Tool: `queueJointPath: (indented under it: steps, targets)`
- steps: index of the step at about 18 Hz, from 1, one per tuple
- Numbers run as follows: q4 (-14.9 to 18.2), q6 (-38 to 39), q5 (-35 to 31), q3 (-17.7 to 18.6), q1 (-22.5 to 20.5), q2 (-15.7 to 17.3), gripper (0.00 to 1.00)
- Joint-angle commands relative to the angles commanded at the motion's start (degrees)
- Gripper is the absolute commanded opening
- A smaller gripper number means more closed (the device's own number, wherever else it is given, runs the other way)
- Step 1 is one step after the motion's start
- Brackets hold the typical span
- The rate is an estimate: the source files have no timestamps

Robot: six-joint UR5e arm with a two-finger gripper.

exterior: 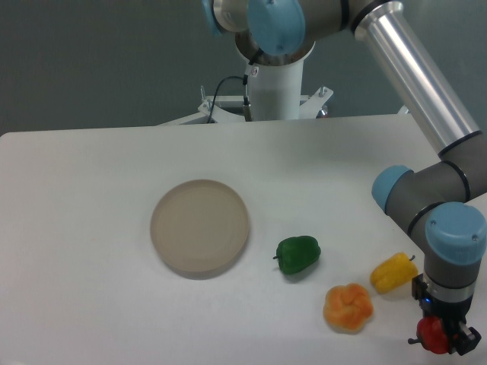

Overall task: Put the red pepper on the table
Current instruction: 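Lift the held red pepper upward with the gripper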

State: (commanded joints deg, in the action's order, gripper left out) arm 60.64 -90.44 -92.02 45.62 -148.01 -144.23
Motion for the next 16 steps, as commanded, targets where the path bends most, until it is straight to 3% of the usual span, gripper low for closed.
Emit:
queueJointPath:
  steps: [5,8,12,16]
  targets:
    - [0.44,0.17,-0.26,1.14,0.70,0.88,0.36]
    - [3.68,0.18,-0.09,3.59,0.70,3.77,0.36]
    - [10.44,-0.70,3.33,6.76,-0.08,8.16,0.36]
    - [12.92,-6.40,3.78,11.06,-1.49,11.51,0.36]
